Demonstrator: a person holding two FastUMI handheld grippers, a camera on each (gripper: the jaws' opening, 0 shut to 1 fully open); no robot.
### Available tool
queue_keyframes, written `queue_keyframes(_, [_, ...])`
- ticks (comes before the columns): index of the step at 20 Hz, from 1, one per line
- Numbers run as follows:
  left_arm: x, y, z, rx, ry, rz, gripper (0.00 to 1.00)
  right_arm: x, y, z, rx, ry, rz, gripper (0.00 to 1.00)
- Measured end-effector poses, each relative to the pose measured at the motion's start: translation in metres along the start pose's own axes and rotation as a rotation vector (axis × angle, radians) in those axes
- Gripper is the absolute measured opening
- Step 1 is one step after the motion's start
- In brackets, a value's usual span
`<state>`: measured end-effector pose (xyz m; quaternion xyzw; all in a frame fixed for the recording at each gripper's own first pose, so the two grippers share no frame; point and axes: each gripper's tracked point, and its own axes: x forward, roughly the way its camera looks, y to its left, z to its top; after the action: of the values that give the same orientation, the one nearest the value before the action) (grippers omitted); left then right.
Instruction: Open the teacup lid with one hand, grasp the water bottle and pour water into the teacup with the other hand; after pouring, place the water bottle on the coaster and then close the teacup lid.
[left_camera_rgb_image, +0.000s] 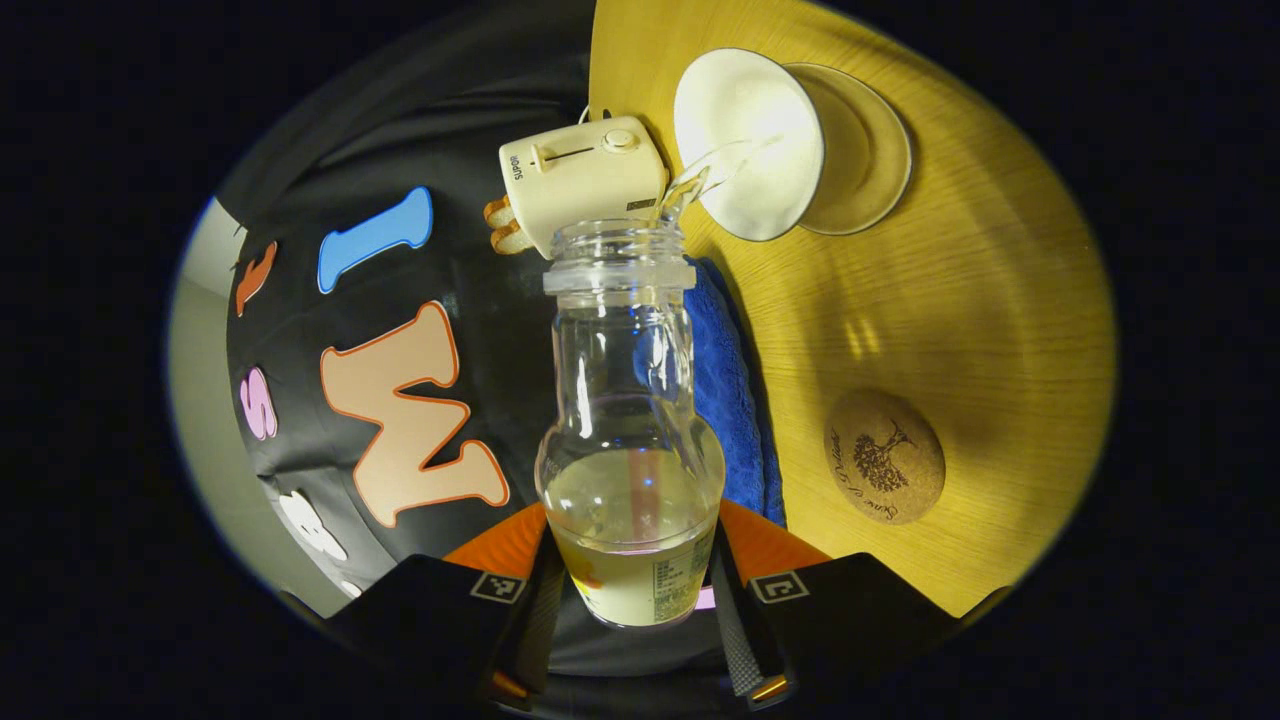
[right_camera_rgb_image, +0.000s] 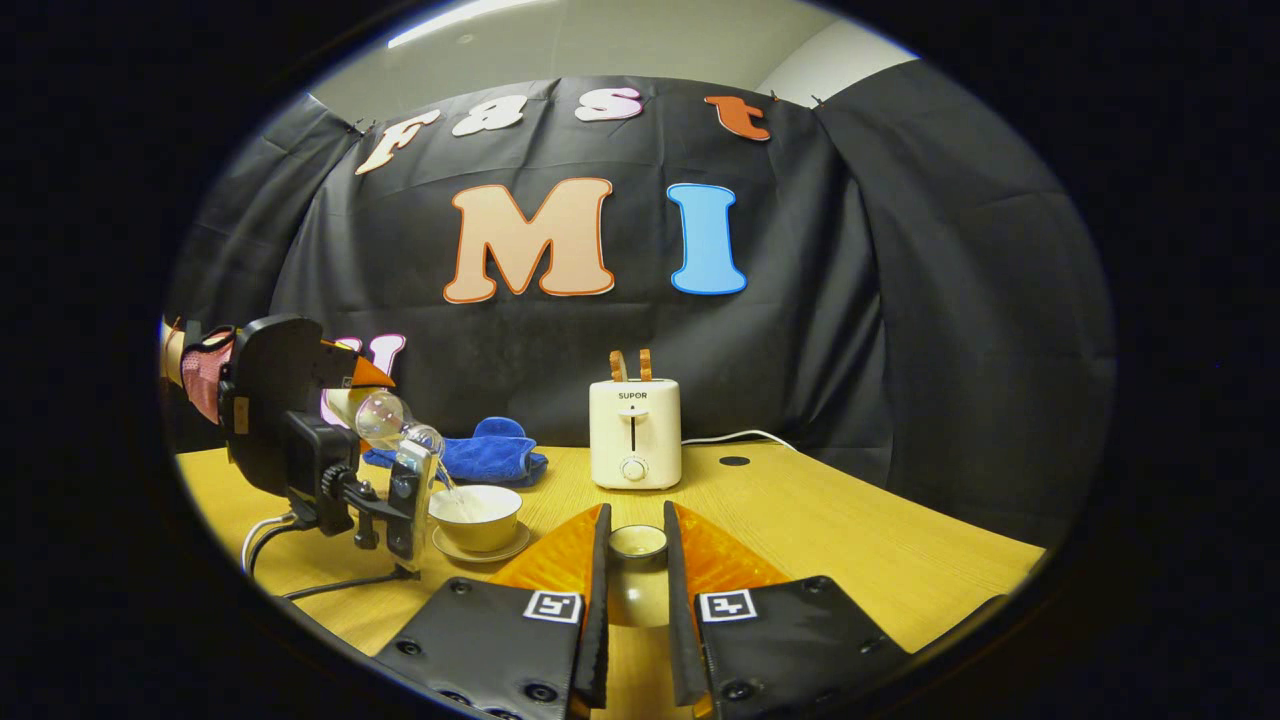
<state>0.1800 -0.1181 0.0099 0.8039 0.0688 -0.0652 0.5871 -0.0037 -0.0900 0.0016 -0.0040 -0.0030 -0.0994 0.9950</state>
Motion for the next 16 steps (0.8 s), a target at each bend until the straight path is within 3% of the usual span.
queue_keyframes(16, [-0.007,0.029,0.006,0.213,-0.001,0.060,0.66,-0.001,0.000,0.001,0.000,0.001,0.000,0.28])
